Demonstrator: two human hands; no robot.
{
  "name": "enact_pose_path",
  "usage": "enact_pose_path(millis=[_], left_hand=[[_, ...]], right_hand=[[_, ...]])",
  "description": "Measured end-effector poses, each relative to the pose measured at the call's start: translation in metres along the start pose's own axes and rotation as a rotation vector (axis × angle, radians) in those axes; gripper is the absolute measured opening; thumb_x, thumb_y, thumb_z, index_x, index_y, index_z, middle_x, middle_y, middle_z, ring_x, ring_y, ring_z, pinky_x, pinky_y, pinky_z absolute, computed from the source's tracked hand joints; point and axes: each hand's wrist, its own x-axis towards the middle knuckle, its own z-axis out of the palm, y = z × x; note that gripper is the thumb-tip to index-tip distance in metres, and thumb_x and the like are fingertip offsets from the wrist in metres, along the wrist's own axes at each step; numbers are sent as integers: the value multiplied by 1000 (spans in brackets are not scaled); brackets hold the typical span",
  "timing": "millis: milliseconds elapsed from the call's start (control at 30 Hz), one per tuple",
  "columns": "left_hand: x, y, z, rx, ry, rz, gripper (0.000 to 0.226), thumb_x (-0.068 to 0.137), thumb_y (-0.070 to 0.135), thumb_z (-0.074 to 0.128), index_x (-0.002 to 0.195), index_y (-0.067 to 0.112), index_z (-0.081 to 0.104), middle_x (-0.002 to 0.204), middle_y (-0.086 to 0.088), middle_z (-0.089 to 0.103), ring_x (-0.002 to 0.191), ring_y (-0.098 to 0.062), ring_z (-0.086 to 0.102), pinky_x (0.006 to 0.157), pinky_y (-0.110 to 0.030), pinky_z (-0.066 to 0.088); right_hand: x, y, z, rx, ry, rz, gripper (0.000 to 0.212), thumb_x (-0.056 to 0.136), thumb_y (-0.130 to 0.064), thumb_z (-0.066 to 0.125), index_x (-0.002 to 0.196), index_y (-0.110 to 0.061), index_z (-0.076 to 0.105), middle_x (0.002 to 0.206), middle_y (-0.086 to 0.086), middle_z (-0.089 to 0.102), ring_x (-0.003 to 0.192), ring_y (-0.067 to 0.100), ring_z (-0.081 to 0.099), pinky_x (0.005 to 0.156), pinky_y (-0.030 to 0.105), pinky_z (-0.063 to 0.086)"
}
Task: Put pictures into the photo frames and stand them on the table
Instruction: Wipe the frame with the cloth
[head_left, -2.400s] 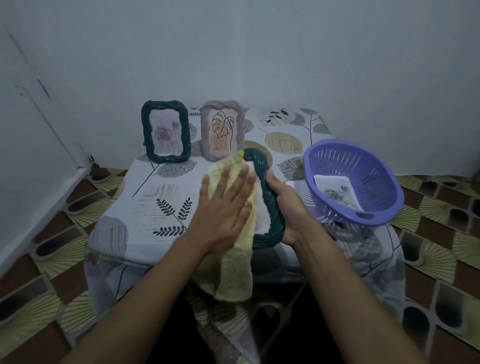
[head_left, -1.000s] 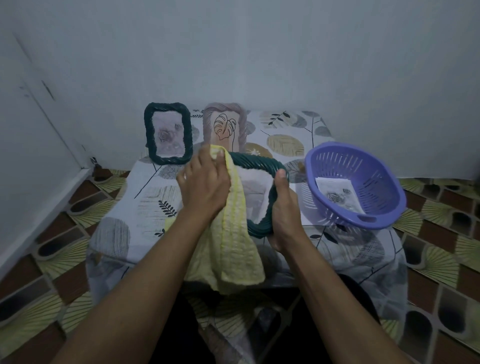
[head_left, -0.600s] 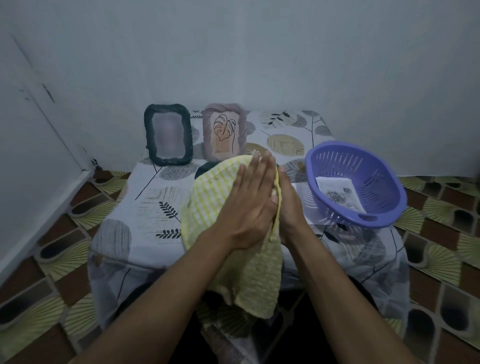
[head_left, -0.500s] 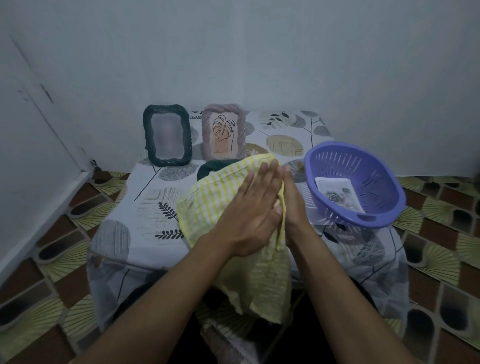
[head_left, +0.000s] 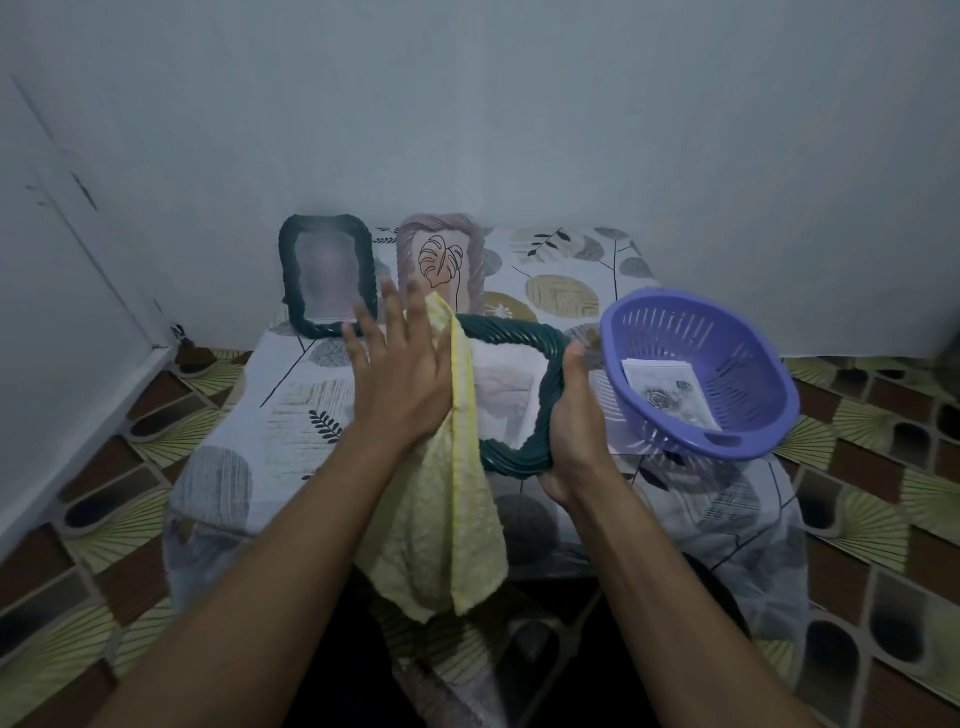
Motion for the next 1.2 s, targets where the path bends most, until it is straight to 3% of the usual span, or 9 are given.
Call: enact_pose_path(millis=[100,200,367,567,767,867,1067,1133,1200], left_hand=[[-6,22,3,-77,-10,-34,67,102,46,3,155,11,-17,162,-16,-21,148,-35,-23,121,-52,-9],[-29,46,9,-196,-48,235,72,93,46,-8,153,6,-16,162,-14,-22,148,-28,-26,122,-44,-10],[-42,25,13,-105,-52,723,57,103,35,13,157,20,-2,165,4,-4,153,-20,-9,124,-45,0],[-9,0,9,0,23,190,57,97,56,-3,149,46,-23,162,13,-23,150,-22,-20,117,-59,-14],[2,24,-3,-199,113,-243,53,105,41,13,156,28,13,166,-5,8,152,-27,5,120,-55,-2],[-2,41,-1,-204,98,-173,61,100,45,6,158,23,9,166,-9,1,153,-28,-1,122,-52,-4],[-27,55,9,-32,31,530,53,101,46,12,153,43,22,164,8,18,152,-22,10,121,-52,2],[-20,43,8,-5,45,557,51,101,51,11,151,48,22,161,7,27,148,-23,20,120,-52,6],[-11,33,5,-20,64,392,50,101,55,11,149,50,24,159,5,30,148,-24,21,119,-56,5]], right_hand=[[-5,1,12,-70,12,-49,49,98,-65,36,107,-30,69,115,-4,72,112,18,66,106,45,48],[-4,-5,15,-189,67,-119,57,98,-65,34,86,-28,75,102,0,76,107,22,68,103,47,49],[6,-14,3,-58,57,-136,54,101,-60,34,124,-22,65,126,-2,68,123,13,60,113,43,41],[2,-12,2,-31,63,-85,72,89,-70,41,142,-23,53,140,-3,59,129,15,55,115,45,38],[-3,-2,2,-52,8,-91,46,100,-61,35,102,-30,69,104,-12,74,109,13,66,105,43,48],[-5,4,7,-70,50,-90,47,101,-58,35,96,-27,70,103,-3,74,108,19,67,104,47,49],[-5,4,3,-160,94,-131,44,107,-45,26,104,-30,68,90,-19,69,100,7,65,88,23,50],[-8,5,1,-154,66,-127,44,107,-48,27,102,-31,68,89,-18,73,97,2,68,89,23,53],[-8,5,1,-133,48,-106,47,105,-53,30,116,-27,67,111,-13,72,111,6,65,104,34,49]])
